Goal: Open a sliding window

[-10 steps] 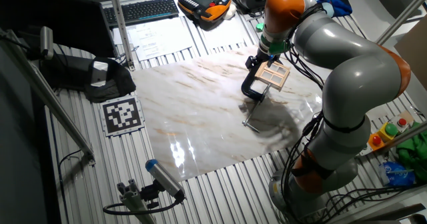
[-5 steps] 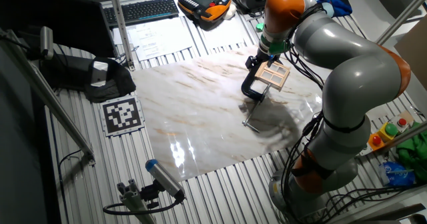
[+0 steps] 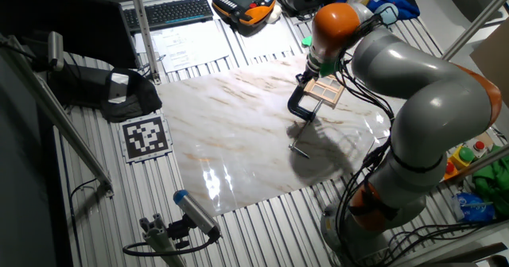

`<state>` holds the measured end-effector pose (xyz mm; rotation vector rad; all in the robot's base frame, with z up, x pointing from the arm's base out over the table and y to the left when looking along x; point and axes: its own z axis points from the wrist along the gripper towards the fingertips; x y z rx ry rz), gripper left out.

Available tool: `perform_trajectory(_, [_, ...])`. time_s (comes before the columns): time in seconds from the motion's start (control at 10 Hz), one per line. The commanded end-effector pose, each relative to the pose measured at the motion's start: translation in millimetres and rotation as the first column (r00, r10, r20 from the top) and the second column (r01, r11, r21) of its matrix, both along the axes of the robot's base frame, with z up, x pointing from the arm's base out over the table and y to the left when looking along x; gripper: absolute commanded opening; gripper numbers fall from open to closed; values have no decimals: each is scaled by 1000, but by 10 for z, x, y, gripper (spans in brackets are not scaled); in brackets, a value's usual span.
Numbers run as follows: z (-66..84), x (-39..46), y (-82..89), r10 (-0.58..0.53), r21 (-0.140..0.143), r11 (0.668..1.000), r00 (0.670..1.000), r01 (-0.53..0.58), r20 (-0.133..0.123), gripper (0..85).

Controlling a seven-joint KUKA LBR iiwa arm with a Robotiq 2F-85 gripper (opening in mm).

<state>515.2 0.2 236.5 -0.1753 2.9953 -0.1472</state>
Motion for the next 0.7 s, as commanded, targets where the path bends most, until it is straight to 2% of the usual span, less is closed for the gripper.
perform_trajectory(0.0, [-7, 7, -5, -53, 26, 998, 999, 54, -8, 0])
perform_trajectory(0.4, [-17, 33, -20, -160, 32, 986, 985, 163, -68, 0])
perform_trajectory(0.5, [-19, 47, -58, -191, 23, 981, 978, 193, -84, 0])
perform_trajectory(0.6, [-49, 56, -108, -198, 7, 980, 977, 199, -82, 0])
